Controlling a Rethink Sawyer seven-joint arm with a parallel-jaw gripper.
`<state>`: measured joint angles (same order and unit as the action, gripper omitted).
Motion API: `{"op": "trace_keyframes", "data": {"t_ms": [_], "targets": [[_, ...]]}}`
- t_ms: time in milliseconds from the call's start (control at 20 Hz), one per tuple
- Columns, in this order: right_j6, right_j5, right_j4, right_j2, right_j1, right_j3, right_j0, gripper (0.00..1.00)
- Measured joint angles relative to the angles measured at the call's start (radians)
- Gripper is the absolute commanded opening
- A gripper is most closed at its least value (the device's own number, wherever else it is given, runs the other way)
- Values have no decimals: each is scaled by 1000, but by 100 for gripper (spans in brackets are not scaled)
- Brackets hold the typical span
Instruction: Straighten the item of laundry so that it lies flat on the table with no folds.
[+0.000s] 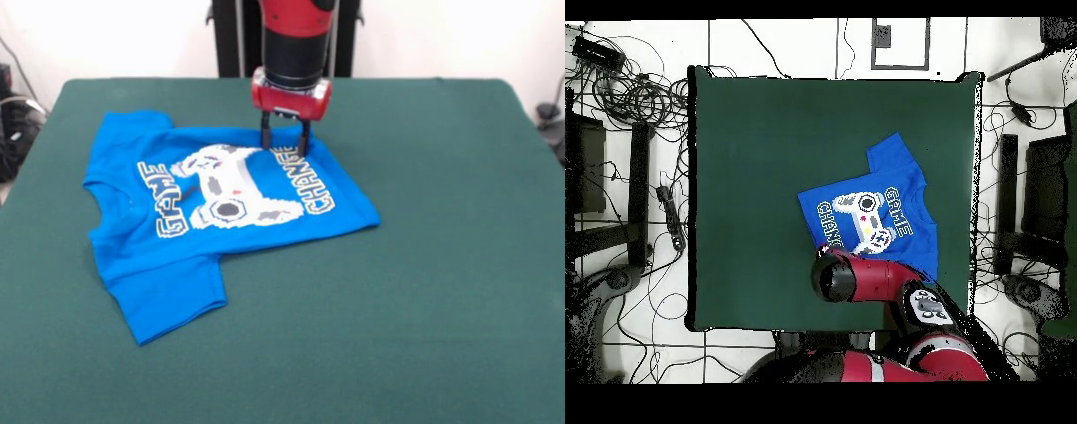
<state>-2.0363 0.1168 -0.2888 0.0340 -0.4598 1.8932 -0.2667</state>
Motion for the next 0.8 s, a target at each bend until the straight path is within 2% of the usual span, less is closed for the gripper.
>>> {"op": "trace_keyframes", "data": {"t_ms": [800], "targets": [[0,-17,-3,0,-23,52,-55,100]]}}
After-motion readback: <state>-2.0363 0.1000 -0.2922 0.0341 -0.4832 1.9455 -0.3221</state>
